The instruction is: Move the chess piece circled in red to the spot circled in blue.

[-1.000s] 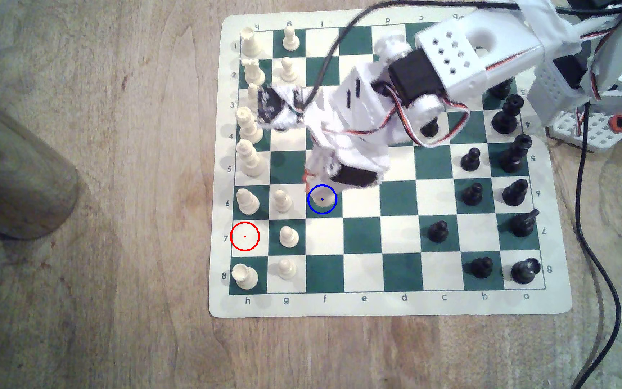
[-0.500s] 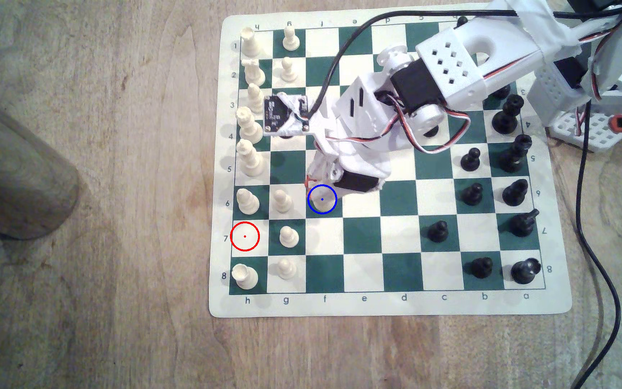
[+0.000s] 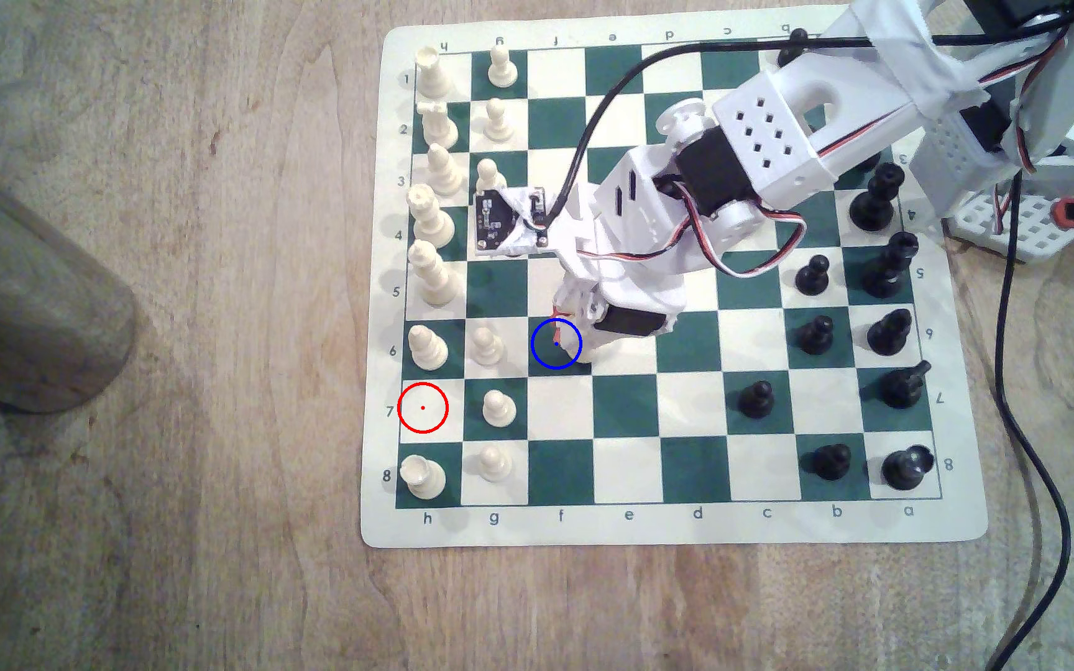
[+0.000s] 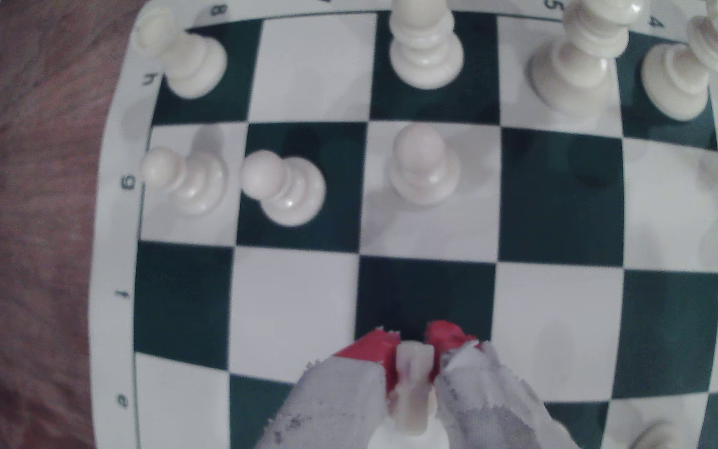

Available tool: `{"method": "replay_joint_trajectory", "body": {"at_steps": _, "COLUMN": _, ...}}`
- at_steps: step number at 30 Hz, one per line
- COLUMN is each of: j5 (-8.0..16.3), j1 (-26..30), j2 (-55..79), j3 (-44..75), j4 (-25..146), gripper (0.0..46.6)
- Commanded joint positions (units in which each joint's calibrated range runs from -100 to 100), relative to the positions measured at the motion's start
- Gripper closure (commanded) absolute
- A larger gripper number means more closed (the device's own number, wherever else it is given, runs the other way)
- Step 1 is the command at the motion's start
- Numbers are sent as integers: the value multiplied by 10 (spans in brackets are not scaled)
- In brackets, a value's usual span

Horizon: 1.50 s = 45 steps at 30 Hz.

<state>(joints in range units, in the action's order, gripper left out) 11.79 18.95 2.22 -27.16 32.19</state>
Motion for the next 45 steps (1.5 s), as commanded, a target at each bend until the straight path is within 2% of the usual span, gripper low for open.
{"method": "replay_joint_trajectory", "body": {"at_steps": 1, "j5": -6, "j1": -5, "j2": -35, "j3": 11, "j4": -23, "gripper": 462}}
{"method": "replay_joint_trajectory", "body": {"at_steps": 8, "j5": -17, "j1": -13, "j2": -19, "j3": 10, "j4": -46, "gripper": 462}}
{"method": "replay_joint_trajectory", "body": {"at_steps": 27, "j5": -16, "j1": -13, "j2": 21, "j3": 21, "j4": -56, "gripper": 459}}
{"method": "replay_joint_trajectory", "body": {"at_steps": 32, "j5": -14, "j1": -14, "j2": 28, "j3": 33, "j4": -56, "gripper": 443}}
{"method": "replay_joint_trajectory", "body": {"at_steps": 45, "j5": -11, "j1": -8, "j2": 8, "j3": 48, "j4": -53, "gripper": 451}}
